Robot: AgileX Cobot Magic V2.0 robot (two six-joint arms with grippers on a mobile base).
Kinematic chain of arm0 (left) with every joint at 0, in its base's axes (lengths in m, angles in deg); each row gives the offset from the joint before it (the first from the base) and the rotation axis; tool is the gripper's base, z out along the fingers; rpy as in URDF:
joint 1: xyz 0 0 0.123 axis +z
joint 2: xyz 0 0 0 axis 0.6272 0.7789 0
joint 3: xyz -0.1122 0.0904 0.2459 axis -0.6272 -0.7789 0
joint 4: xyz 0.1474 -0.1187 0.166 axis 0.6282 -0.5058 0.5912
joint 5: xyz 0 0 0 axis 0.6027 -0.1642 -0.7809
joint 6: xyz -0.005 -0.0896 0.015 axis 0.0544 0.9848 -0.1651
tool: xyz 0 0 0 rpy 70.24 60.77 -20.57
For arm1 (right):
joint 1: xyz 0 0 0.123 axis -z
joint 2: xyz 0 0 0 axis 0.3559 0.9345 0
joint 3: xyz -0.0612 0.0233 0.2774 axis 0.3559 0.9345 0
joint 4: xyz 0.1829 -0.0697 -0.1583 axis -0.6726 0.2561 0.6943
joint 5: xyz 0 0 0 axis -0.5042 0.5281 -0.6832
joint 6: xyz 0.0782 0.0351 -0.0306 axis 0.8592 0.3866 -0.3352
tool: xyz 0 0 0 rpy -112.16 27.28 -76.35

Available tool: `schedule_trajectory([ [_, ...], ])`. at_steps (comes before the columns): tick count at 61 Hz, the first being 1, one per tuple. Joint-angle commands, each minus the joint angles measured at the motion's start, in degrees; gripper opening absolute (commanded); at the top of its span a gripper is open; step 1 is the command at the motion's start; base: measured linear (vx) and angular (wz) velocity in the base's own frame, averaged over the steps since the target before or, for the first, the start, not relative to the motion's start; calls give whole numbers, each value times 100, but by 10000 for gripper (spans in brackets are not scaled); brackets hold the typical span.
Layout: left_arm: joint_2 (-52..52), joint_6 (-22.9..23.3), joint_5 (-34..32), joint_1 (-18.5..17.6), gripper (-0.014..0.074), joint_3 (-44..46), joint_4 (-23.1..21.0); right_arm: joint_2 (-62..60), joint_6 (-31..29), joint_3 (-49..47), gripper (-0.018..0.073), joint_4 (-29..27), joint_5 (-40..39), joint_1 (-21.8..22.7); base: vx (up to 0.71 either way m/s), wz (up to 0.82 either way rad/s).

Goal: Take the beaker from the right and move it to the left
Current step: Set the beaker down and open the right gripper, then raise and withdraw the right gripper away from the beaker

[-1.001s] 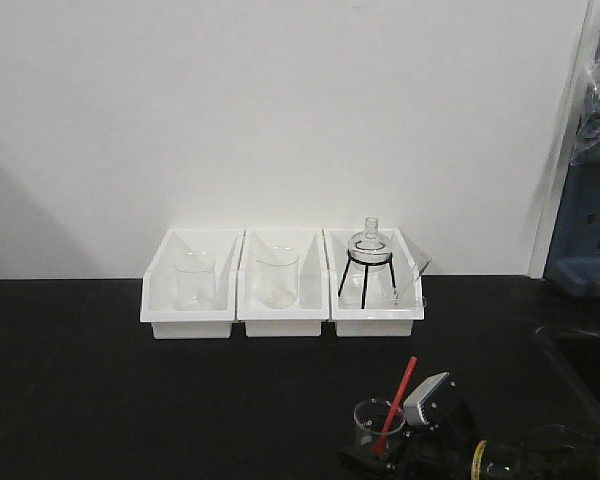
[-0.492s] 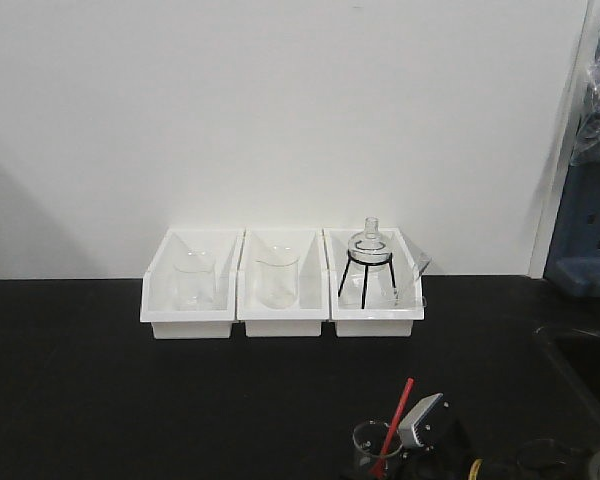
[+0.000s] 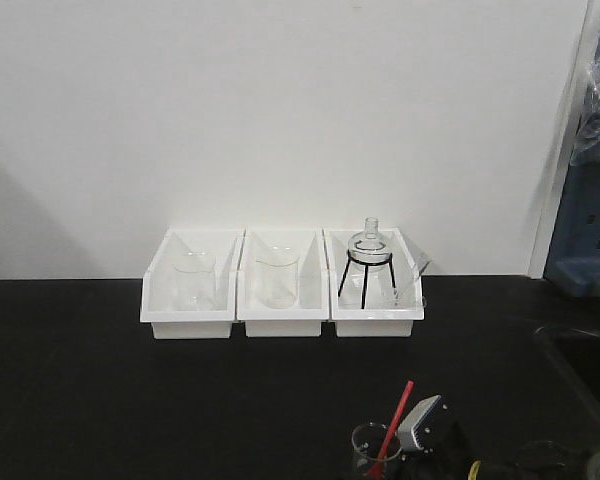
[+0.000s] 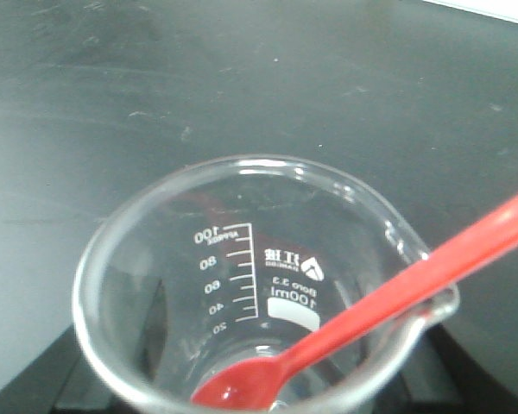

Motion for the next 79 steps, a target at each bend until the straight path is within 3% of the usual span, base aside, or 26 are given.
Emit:
schedule_trajectory([
  [1, -36, 6, -438, -36, -6, -106, 1, -255, -18, -90, 396, 107, -326, -12, 0, 0],
  [11, -36, 6, -438, -36, -6, -106, 1, -319, -13, -90, 613, 128, -288, -12, 0, 0],
  [23, -36, 6, -438, -36, -6, -106, 1, -594, 253, -79, 645, 376, 191, -12, 0, 0],
  [42, -36, 6, -438, -36, -6, -106, 1, -1377, 1521, 183, 545, 1934, 1349, -5, 0, 0],
  [53, -36, 6, -438, -36, -6, -106, 1, -2126, 1951, 470, 537, 2303, 1827, -5, 0, 0],
  [64, -36, 6, -438, -36, -6, -106, 1, -3170, 3164, 470, 510, 2766, 2125, -5, 0, 0],
  [74, -36, 6, -438, -36, -6, -106, 1, -4407, 4471, 470, 339, 2830, 2300, -11, 0, 0],
  [79, -36, 6, -438, -36, -6, -106, 1, -5107, 5235, 470, 170, 2847, 2583, -11, 0, 0],
])
